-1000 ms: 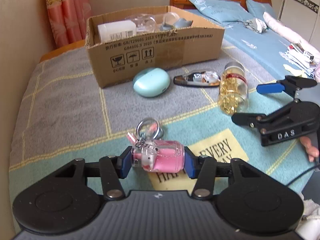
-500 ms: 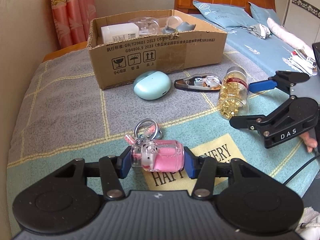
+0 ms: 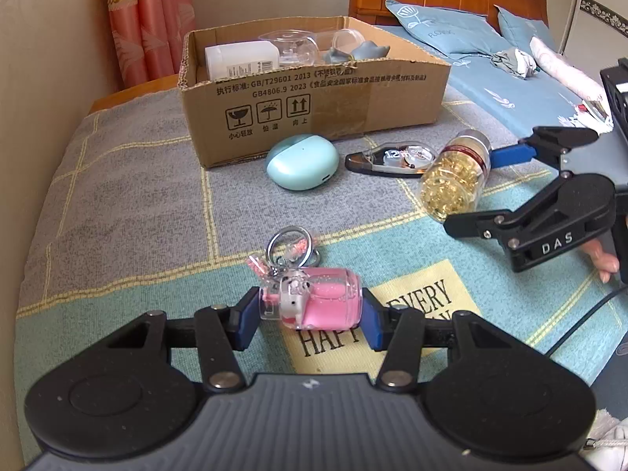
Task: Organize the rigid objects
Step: 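Close right tool on gold capsule bottle while left tool holds pink keychain bottle, then drop pink keychain bottle into box with left tool while right tool drops capsule bottle in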
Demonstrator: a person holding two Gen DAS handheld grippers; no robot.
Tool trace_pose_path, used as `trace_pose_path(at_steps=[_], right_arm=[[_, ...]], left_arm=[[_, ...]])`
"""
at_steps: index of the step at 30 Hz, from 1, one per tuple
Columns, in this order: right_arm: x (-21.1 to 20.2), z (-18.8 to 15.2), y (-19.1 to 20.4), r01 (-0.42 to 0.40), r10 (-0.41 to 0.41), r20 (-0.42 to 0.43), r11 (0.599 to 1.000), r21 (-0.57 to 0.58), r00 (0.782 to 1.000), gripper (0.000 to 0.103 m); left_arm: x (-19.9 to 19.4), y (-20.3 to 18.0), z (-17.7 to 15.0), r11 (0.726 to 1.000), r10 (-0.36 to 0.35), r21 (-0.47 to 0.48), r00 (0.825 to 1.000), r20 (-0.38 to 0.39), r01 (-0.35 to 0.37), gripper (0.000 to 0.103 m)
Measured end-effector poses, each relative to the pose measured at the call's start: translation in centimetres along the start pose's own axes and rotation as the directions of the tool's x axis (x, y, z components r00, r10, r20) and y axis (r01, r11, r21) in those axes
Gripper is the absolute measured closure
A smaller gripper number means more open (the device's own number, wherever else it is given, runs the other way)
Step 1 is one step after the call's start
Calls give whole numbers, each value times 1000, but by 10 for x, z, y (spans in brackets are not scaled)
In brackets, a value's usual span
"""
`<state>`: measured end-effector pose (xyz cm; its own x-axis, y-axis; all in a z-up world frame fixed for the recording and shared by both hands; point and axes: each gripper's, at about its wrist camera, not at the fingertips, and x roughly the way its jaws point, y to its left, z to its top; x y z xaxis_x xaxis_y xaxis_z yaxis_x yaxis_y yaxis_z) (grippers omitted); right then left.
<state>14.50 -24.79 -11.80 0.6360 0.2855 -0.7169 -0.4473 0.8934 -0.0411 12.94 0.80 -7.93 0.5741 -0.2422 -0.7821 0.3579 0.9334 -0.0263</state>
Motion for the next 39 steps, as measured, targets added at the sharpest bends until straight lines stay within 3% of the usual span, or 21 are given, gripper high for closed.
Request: trace_pose_path(at_steps=[18,24,39], right_arm=[[0,21,7,8,-8,-3,1000,9,1000,0],[-3,22,8,35,-35,-14,999,-1,999,7],[-34,35,5,12,-15,-36,997,-78,999,7]], left_arm=[[-1,0,1,1000,6,4,1000,13,-6,52],[-2,0,3,1000,3,9,1000,8,-3,53],[-29,1,24,995,17,101,1000,-21,-14,53]])
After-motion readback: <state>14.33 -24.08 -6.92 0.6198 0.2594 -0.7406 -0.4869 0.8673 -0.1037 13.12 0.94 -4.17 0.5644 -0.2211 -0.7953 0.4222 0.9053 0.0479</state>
